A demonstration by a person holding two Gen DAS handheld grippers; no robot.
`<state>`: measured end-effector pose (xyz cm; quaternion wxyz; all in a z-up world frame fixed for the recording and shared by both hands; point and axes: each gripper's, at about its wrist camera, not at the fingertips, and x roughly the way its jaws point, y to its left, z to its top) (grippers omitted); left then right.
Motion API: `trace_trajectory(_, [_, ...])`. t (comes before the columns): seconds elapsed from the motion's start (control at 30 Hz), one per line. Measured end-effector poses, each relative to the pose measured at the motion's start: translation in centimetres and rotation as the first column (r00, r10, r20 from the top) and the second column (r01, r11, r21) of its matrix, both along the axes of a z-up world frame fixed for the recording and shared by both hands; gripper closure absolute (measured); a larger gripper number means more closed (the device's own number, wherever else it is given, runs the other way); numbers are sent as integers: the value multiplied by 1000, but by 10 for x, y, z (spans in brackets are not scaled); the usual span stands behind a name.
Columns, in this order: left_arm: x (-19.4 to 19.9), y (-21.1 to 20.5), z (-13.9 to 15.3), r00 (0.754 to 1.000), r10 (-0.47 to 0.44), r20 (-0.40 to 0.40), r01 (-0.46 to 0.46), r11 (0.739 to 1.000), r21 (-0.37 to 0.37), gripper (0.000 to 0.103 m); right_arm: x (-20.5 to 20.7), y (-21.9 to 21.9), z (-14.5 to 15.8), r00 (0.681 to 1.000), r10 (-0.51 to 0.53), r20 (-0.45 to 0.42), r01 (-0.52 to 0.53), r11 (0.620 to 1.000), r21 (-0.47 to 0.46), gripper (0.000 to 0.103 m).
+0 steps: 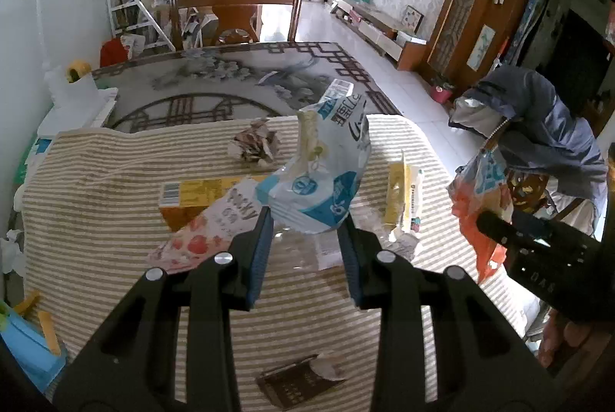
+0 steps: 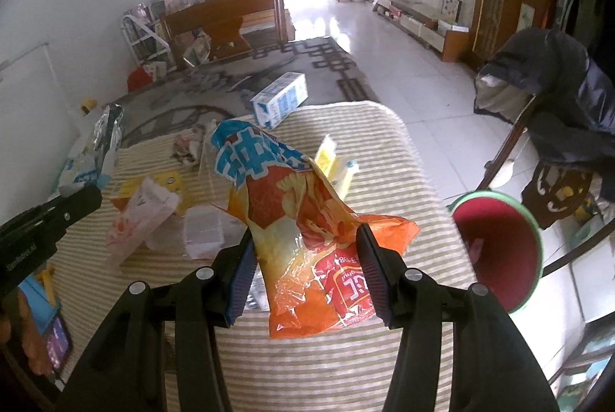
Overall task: Collect trash
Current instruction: 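Carry chip bag and milk pouch toward the red bin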
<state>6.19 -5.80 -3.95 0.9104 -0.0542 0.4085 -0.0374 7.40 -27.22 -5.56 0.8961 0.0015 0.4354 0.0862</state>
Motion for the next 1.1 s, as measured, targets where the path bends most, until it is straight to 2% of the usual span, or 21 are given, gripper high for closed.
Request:
trace_trajectory(0.37, [18,-47,-1,1000,-21,-14,21,999,24,70,15,-43,5,1000,1,29,0,999,-32,53])
trace_trajectory(0.77, [38,-121,3,997,-82,-9,82,996,32,70,28,-107,8,998,-33,50,35,998,-44,53])
trace_trajectory(1.1, [55,-209,2,975,-221,-10,221,975,-5,70,32,-194,-1,986,-163,18,163,987,9,53])
